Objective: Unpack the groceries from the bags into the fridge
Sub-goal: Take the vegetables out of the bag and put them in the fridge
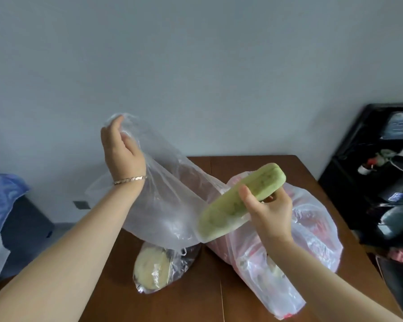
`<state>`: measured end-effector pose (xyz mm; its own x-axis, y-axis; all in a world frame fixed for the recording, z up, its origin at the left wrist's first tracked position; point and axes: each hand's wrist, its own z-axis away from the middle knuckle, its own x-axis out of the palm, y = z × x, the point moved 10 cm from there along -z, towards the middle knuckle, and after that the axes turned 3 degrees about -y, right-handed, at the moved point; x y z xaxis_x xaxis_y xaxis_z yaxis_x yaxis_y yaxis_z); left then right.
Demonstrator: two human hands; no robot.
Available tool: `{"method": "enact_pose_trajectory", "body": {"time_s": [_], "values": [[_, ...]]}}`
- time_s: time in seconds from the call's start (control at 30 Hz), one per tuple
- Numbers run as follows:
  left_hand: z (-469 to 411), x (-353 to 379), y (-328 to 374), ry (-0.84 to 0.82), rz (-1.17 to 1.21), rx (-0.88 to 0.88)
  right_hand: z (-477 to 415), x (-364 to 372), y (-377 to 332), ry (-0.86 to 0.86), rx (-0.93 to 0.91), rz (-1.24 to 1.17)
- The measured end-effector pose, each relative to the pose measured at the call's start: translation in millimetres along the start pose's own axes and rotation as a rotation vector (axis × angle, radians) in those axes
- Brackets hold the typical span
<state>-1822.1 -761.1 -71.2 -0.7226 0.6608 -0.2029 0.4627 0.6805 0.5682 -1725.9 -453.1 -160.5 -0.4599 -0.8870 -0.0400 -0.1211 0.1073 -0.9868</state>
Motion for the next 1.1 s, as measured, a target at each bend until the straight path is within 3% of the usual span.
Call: {"method": "enact_pose_trajectory", "body": {"time_s": [0.2,0.3,0.43,0.6,0.83,0.93,1.0,1.1], "values": [[-34.1,37.6,-12.6,0.031,0.137,-0.058,-12.8,-2.6,-6.9,0.250,0.121,-0.094],[-46.7,64.4,-30.4,-0.081,0.110,-0.130,-27.8,6.4,-3.6,0.389,0.248,-0.358],[-44.8,80.3,-77.7,-0.224,0.009,-0.395,-44.1,30.8,0.3,0.482,0.344,-0.718],[-35.8,88.6,-87.1,-0.262,0.162,-0.422,-37.9,26.8,20.8,0.554,0.387,-0.687],[115.4,151.4,-126.8,-0.914,0.084,-0.473,-0.2,-40.5,45.0,0.665,0.436,-0.344],[167.9,161.1,-117.7,-1.323,-0.285,-0.405,19.3,-80.4,39.4,0.716,0.386,-0.246],[176.8,151.8,-95.4,-1.515,-0.704,-0.269,33.3,-104.8,32.7,0.735,0.339,-0.207],[177.3,153.9,6.5,-1.585,-0.995,0.207,61.3,-149.3,20.4,0.771,0.284,-0.169]]}}
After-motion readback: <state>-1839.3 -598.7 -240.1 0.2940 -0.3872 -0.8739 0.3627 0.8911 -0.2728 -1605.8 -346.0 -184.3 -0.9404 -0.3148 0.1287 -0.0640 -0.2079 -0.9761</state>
